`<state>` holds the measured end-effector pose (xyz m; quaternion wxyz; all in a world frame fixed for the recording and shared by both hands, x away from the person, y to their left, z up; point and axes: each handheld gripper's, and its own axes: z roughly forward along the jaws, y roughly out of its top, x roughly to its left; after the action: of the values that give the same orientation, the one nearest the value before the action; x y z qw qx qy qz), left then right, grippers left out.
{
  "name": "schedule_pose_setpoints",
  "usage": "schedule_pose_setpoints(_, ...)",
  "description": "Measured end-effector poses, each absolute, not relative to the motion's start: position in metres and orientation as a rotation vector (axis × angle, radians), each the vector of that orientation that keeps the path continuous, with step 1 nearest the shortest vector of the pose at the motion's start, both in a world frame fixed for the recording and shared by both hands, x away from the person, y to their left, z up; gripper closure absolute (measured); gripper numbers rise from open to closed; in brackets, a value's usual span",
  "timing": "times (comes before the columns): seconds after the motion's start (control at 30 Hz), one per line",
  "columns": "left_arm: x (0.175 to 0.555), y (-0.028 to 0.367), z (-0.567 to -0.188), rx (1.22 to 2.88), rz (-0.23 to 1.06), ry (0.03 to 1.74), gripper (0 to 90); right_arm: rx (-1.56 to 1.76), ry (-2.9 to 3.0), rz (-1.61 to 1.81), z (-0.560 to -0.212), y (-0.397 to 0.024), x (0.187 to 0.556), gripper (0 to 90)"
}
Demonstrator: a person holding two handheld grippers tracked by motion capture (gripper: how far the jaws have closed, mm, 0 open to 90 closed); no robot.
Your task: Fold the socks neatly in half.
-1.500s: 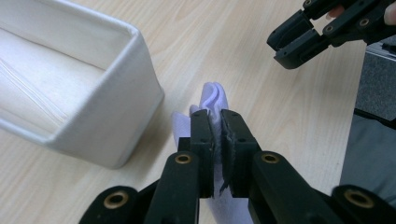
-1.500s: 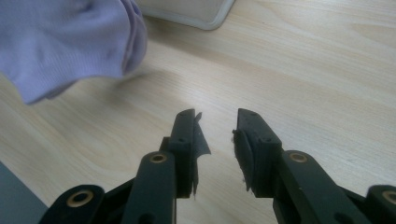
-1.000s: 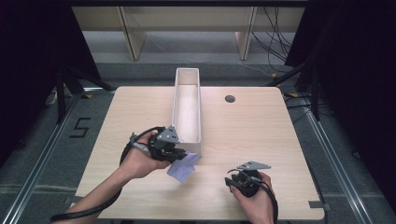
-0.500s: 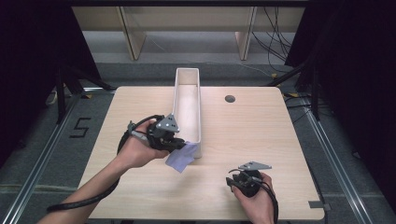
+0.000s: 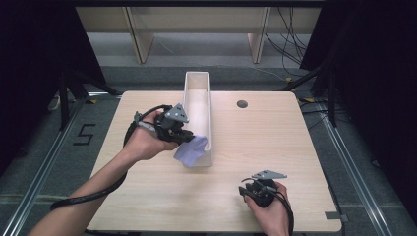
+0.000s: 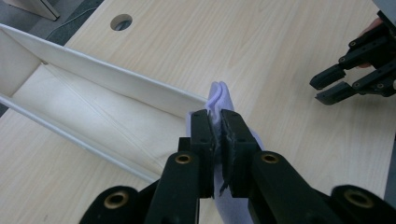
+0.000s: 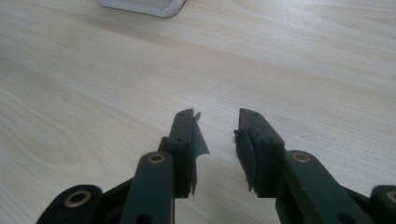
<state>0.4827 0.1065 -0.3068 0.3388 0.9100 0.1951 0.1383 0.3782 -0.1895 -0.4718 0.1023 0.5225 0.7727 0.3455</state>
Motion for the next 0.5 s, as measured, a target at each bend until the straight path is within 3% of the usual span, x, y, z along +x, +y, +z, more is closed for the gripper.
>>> schedule_pose_setpoints(0.5,0.514,0.098,-0.294,2.391,0.457,0.495,84.1,1.539,2.276,1.021,-0.472,-0.189,0.379,67.6)
